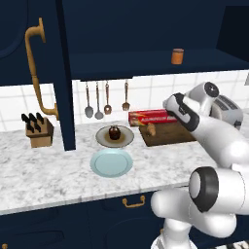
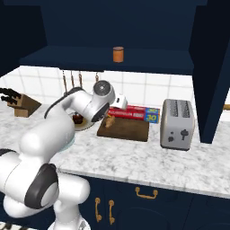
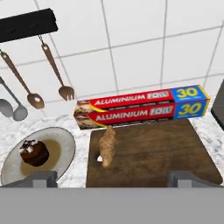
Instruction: From the different types of pastries on the counter, select a croissant and place it on the cutting board. Then retrieve a jar of jam from the cabinet and place it alongside the croissant on the cutting board.
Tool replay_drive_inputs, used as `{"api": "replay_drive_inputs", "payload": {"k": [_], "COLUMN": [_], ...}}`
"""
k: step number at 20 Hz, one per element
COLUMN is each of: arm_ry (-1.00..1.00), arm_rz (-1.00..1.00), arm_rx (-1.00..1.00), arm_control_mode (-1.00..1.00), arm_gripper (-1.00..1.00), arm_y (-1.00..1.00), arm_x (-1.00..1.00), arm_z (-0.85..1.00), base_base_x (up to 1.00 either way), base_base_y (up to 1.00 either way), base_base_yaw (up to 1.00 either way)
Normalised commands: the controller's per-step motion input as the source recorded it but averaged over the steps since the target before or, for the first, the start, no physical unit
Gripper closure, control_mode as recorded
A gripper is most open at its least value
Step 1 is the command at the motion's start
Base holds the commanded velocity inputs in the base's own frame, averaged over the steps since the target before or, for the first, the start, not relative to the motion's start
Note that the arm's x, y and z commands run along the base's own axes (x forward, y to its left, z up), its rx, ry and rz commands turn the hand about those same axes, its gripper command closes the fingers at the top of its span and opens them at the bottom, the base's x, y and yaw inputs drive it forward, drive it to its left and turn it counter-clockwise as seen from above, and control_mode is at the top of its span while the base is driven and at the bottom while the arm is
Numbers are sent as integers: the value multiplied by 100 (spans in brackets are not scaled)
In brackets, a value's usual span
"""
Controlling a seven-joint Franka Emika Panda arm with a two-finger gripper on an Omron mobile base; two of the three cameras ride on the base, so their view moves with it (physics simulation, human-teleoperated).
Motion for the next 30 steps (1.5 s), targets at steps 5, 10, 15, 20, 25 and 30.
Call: {"api": "replay_drive_inputs", "payload": {"k": [5,10,15,20,25,30], "arm_ry": [-9,-3,-3,-12,-15,-10], "arm_rz": [-3,-5,-6,-1,0,1], "arm_rx": [0,0,0,0,0,-2], "arm_control_mode": [-100,-100,-100,-100,-100,-100], "arm_gripper": [-100,-100,-100,-100,-100,-100], "arm_y": [-11,-7,-12,-17,-2,6], "arm_x": [-38,-38,-33,-34,-16,-9], "arm_z": [74,67,76,91,84,34], "base_base_x": [0,0,0,0,0,0], "base_base_y": [0,0,0,0,0,0], "base_base_yaw": [0,0,0,0,0,0]}}
